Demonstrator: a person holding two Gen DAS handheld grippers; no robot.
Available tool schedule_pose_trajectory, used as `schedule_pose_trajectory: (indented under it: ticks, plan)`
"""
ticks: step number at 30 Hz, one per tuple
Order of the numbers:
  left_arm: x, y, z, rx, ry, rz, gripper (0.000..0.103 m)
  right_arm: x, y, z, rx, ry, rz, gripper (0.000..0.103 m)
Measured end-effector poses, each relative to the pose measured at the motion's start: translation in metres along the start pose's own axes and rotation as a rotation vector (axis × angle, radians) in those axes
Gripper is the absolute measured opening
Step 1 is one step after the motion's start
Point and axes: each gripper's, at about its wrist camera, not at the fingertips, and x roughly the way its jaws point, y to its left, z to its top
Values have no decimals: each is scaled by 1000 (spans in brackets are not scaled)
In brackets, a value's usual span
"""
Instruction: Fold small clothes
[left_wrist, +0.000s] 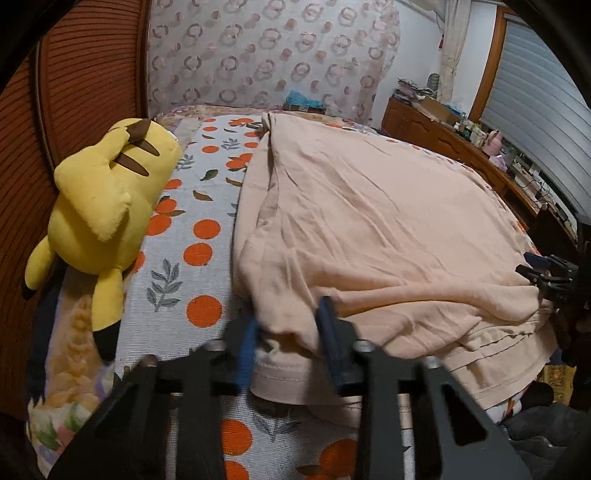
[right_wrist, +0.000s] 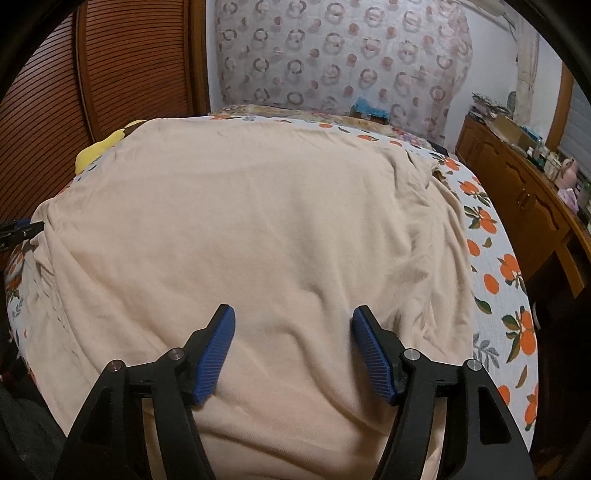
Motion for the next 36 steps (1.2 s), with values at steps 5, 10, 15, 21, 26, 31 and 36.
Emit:
schedule_pose_trajectory:
  ticks: [5,10,15,21,26,31,36]
  plan:
    - [-4,-7,4,-4,-19,-67,8,-8,1,-7,15,2,-18,78]
    - [-19,-26,20,19,-90,-115,8,-12,-2,-12,-3,-15,-5,79]
    - [-31,-45,34,40,-143,-158,8,-14,-3,-15,6,-16,-8,81]
    - [-34,-76,55,82,-180,-226,8,-20,-7,-18,-21,-11,16,81]
    - [-34,-110,74,128,-201,-297,7,-39,-23,-22,5,-71,32,81]
    - [-29,-151,90,183,-200,-373,7,-70,-48,-27,27,-133,-1,81]
    - [-19,-202,109,247,-184,-450,7,-100,-75,-34,67,-171,-42,81]
